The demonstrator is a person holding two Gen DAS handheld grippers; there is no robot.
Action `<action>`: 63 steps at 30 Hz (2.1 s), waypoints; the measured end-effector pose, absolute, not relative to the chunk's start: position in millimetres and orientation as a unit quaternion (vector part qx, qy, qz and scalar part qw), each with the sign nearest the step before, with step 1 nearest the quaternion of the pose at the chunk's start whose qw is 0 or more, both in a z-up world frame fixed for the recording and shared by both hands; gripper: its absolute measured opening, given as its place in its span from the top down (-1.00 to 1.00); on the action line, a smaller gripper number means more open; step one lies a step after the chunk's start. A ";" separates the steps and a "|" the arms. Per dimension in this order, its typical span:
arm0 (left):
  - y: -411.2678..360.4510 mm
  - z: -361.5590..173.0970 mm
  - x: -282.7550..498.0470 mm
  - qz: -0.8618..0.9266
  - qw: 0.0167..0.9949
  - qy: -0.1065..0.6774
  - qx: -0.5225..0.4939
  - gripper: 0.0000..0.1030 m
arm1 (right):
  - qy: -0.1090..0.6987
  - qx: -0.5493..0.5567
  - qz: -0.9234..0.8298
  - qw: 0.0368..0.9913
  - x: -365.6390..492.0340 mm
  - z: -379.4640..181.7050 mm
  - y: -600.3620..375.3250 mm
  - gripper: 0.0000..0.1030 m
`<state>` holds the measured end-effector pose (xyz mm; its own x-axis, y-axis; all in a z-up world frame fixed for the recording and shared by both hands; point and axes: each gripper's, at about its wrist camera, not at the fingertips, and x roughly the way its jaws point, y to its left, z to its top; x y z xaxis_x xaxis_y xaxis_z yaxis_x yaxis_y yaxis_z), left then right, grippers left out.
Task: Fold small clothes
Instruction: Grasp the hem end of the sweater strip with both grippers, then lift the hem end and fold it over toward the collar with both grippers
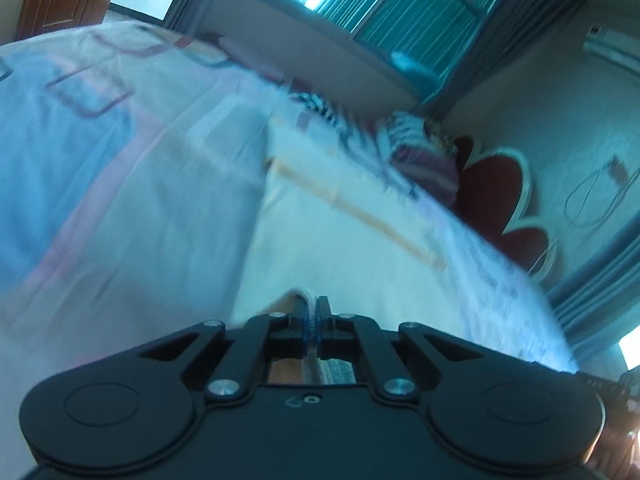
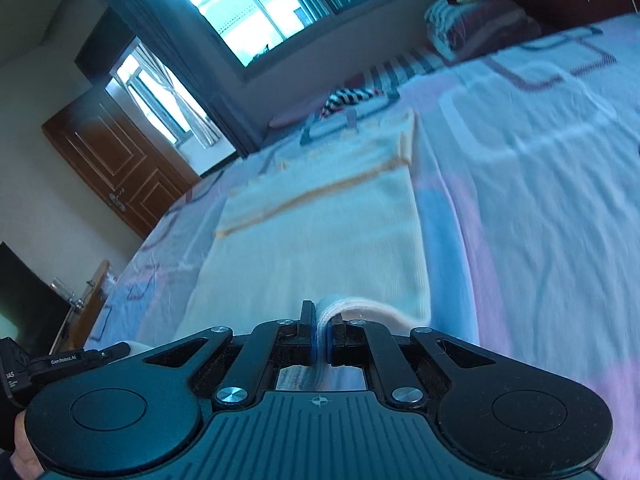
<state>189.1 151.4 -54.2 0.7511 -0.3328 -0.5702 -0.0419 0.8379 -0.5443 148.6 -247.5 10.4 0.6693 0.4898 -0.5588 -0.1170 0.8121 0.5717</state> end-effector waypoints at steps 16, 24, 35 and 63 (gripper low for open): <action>143.6 -70.5 456.2 -0.031 0.893 0.365 -0.263 0.96 | 0.387 0.344 0.146 0.843 434.2 -25.3 -282.5 0.93; 156.9 -100.1 521.0 0.022 0.895 0.349 -0.277 -0.30 | 0.386 0.328 0.133 0.852 509.8 -80.0 -283.6 0.70; 113.2 -107.4 517.8 -0.044 0.924 0.373 -0.075 -0.31 | 0.367 0.195 0.182 0.891 499.4 -80.2 -264.4 0.00; 104.4 -109.3 538.3 0.047 0.936 0.345 -0.052 0.01 | 0.372 0.083 0.098 0.919 519.3 -100.8 -238.2 0.50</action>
<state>538.3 104.4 -109.3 0.7573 0.0521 -0.6510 -0.1239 0.9902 -0.0649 519.3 -238.2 -100.8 0.7034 0.2419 -0.6684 -0.1177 0.9670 0.2261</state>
